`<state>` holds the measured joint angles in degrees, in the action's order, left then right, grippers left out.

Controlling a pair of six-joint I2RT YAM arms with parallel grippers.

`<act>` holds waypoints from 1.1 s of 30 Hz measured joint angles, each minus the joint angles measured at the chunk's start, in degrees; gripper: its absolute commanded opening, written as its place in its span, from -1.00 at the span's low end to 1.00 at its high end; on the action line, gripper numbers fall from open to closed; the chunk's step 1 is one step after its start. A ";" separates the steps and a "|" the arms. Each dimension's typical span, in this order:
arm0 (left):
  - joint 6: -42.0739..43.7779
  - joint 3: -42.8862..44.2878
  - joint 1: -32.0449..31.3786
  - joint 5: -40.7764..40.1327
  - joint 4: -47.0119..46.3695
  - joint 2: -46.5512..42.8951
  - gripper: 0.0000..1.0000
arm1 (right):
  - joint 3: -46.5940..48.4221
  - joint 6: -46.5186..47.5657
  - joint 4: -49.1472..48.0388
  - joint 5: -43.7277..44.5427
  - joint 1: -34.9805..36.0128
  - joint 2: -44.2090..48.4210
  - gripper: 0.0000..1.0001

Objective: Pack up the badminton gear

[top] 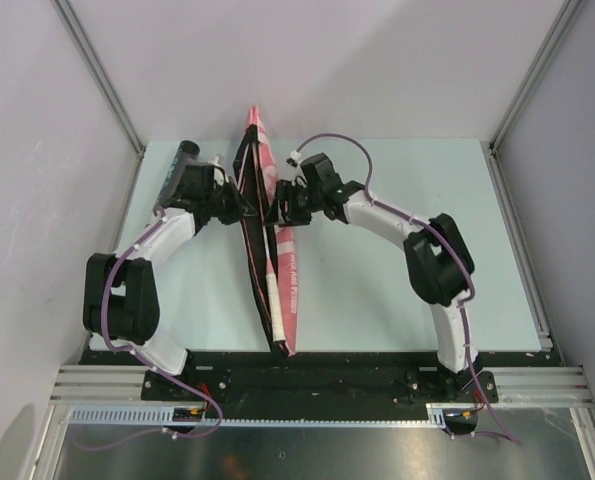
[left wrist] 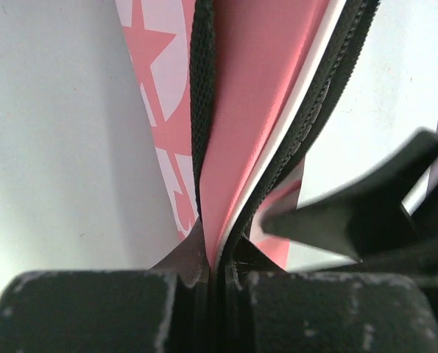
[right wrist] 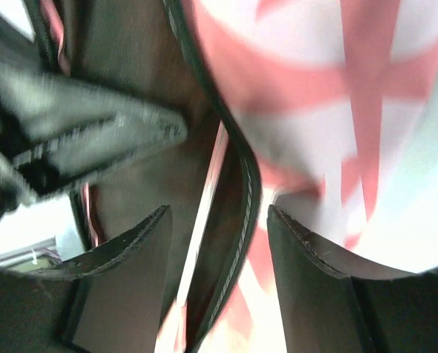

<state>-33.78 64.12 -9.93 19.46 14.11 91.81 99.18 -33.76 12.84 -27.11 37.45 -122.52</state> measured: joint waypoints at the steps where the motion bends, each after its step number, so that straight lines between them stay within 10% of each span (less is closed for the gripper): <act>1: -0.02 0.00 -0.04 0.22 0.02 0.00 -0.99 | -1.95 0.87 1.49 1.07 0.48 2.25 0.19; 6: -0.24 0.00 -0.09 0.33 0.13 -0.07 -0.99 | -9.25 5.11 8.24 7.85 3.34 13.20 0.16; 11: -0.35 0.00 -0.55 0.48 0.15 -0.11 -0.99 | -8.46 8.90 10.16 14.40 5.99 15.65 -0.39; 22: -0.68 0.00 -1.53 0.39 0.11 -0.11 -0.99 | 2.14 11.61 12.35 30.03 9.86 4.39 0.14; 33: -0.66 0.00 -1.68 -0.17 0.11 -0.11 -0.99 | 11.02 14.73 14.08 47.74 14.21 -1.86 -0.03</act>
<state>-34.44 64.12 -11.62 19.29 14.22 91.70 110.19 -19.03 26.92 20.62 51.66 -124.38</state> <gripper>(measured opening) 0.059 0.534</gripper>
